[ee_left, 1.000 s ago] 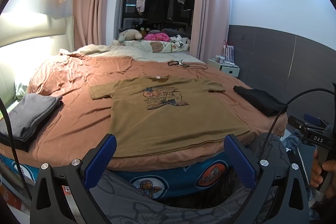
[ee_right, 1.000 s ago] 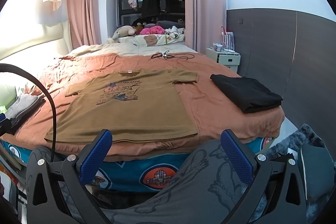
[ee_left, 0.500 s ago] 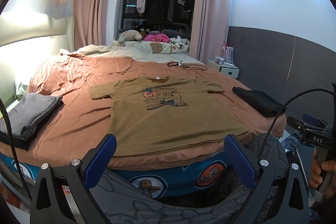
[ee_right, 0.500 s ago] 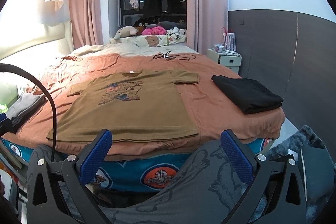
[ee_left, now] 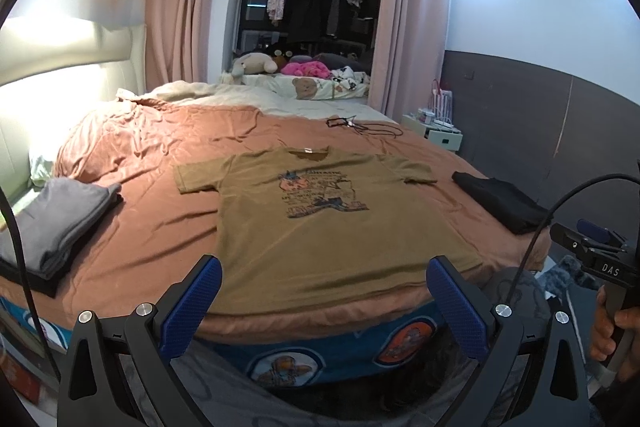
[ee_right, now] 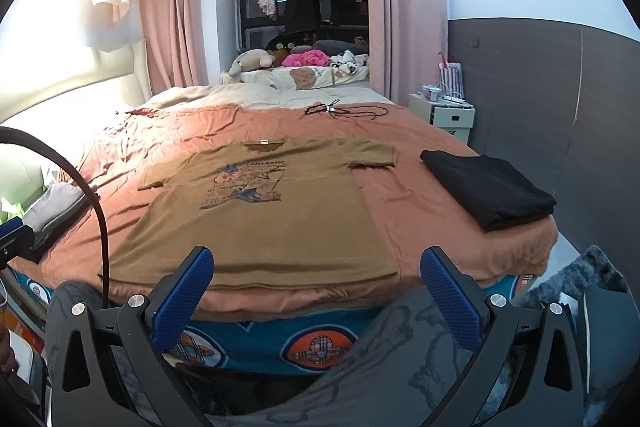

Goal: Fold small clothes
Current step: 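Move the left gripper down to the side edge of the khaki t-shirt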

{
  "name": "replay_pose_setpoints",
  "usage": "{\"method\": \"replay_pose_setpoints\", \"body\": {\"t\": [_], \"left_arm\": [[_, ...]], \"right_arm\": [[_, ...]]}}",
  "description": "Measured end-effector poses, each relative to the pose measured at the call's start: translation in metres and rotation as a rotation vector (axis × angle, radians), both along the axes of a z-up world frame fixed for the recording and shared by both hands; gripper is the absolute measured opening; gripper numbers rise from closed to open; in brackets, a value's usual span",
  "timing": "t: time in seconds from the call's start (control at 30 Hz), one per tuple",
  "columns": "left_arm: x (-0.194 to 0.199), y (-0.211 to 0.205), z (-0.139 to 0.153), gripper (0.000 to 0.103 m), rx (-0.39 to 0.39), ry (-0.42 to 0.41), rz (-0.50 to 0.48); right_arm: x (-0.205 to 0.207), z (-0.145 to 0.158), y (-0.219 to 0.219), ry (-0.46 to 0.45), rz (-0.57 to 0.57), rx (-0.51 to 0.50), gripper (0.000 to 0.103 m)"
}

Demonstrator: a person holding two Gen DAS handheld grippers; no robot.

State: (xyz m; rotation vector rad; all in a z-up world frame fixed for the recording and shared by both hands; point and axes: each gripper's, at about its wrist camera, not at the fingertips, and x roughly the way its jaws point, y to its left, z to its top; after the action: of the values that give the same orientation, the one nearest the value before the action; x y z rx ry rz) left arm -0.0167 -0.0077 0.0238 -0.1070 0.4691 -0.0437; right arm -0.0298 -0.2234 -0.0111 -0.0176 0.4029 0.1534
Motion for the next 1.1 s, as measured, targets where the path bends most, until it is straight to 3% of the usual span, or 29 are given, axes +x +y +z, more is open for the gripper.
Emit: {"method": "replay_pose_setpoints", "body": {"t": [0.63, 1.1], "left_arm": [[0.086, 0.093, -0.005, 0.103, -0.018, 0.090, 0.161], [0.146, 0.152, -0.011, 0.103, -0.063, 0.121, 0.266]], "right_arm": [[0.134, 0.012, 0.035, 0.087, 0.081, 0.020, 0.103], [0.211, 0.017, 0.059, 0.086, 0.134, 0.014, 0.103]]}}
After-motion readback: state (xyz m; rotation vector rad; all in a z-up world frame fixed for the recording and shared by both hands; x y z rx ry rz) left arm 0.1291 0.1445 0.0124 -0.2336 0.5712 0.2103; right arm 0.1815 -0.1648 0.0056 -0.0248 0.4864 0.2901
